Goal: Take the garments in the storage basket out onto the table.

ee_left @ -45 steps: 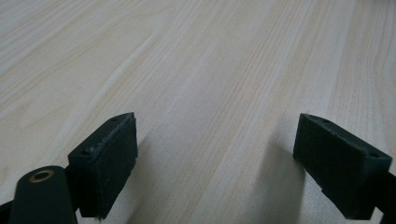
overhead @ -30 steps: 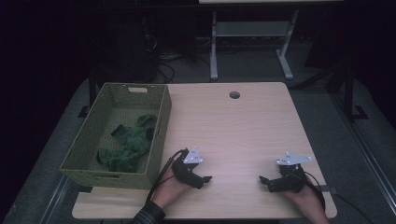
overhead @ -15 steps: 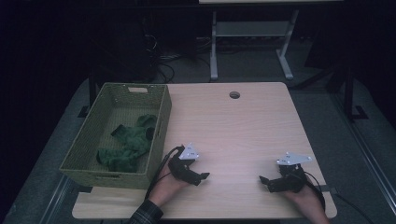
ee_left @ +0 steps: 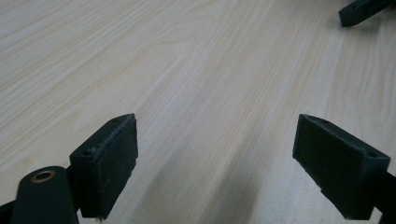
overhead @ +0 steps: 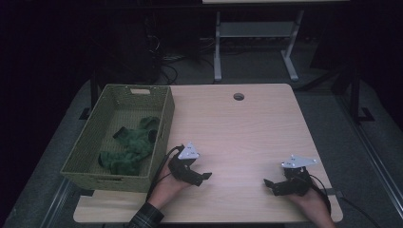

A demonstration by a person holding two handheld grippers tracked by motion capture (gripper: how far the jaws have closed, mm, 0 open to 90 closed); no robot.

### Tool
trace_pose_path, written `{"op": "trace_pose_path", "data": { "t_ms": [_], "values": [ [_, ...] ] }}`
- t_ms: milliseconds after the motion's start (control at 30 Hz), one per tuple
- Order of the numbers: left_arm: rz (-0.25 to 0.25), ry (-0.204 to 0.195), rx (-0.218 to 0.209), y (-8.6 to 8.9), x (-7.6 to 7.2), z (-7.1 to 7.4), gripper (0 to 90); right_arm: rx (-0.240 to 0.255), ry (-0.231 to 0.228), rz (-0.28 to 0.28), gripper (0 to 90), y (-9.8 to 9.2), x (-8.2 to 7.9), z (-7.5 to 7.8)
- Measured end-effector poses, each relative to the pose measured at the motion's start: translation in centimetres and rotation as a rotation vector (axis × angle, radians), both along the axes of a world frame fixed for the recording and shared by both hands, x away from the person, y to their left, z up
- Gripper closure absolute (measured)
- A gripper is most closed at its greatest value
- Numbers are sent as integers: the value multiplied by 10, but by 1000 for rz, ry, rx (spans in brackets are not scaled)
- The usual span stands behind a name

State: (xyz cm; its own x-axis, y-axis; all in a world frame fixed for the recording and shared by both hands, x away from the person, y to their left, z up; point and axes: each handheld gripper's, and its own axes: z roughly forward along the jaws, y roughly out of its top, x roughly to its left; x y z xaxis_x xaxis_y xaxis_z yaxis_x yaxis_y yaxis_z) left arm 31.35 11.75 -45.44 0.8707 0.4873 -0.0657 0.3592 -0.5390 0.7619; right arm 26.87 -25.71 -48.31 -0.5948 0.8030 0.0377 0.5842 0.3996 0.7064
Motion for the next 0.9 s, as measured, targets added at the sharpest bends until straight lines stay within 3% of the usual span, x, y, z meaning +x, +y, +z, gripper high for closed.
{"op": "trace_pose_path", "data": {
  "t_ms": [900],
  "values": [
    [-29, 23, -41, 3, 0, 27, 137, -1, -5, 4, 28, 0, 1, 0]
  ]
}}
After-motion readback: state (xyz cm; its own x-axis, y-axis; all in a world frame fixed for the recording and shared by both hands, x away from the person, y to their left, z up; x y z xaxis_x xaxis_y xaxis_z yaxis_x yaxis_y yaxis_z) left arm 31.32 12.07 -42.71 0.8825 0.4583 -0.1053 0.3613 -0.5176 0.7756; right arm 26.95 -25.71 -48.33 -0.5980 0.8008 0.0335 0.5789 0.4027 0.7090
